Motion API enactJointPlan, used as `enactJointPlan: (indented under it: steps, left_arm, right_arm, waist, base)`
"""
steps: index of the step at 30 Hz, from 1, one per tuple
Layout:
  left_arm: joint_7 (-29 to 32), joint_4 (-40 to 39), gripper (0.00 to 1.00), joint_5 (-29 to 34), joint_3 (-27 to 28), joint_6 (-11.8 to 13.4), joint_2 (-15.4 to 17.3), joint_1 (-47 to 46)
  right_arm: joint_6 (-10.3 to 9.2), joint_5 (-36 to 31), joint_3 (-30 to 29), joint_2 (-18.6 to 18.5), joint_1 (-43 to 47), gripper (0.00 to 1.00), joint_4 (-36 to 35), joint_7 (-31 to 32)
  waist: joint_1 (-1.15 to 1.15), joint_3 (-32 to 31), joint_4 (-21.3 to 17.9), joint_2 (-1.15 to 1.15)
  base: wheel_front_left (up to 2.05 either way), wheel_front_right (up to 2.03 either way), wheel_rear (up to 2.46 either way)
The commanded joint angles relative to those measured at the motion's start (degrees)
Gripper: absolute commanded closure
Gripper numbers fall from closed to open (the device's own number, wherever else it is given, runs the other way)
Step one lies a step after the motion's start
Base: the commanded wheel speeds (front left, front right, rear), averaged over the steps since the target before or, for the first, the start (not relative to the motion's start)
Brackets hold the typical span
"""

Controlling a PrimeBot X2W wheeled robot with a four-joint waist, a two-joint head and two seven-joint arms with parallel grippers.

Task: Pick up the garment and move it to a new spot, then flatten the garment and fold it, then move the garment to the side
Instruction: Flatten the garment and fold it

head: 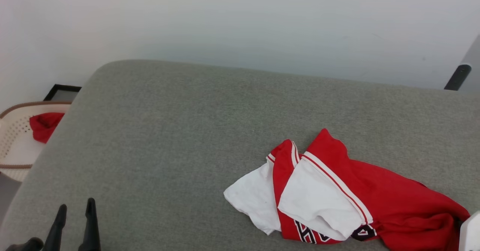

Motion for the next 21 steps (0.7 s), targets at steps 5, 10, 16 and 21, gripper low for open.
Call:
enactJointPlan:
  steps: [5,10,16,21]
  left_arm:
    - [-0.2,-0.5,0.00,0.8,0.9,-0.1,-0.5,0.9]
    - [-0.2,-1.1,0.00,1.8,1.2,-0.1,-0.6,1.0]
    - [-0.2,-1.1,0.00,2.7,0.9,-0.1,-0.5,0.5]
    - [-0.2,-0.4,0.00,3.4,0.7,-0.1,-0.8,-0.6]
  right_arm:
    - [-0.06,1.3,1.3,0.4,0.1,0.00,-4.6,-1.2]
    - [-0.06,3.0,4.5,1.4,1.7,0.00,-11.3,-0.8]
    - [-0.06,5.3,10.9,1.9,2.9,0.00,-17.6,-0.8]
    - [-0.06,7.8,18.3,2.2,2.5,0.00,-20.7,0.6]
  waist:
    - [0.00,-0.3,-1.0,0.00]
    - [0.00,-0.8,-0.7,0.00]
    - [0.00,-1.0,0.7,0.00]
    - [0.00,-1.3,2.8,0.00]
  base:
    - [0.00,0.00,0.00]
    - [0.00,0.00,0.00]
    - [0.00,0.00,0.00]
    - [0.00,0.00,0.00]
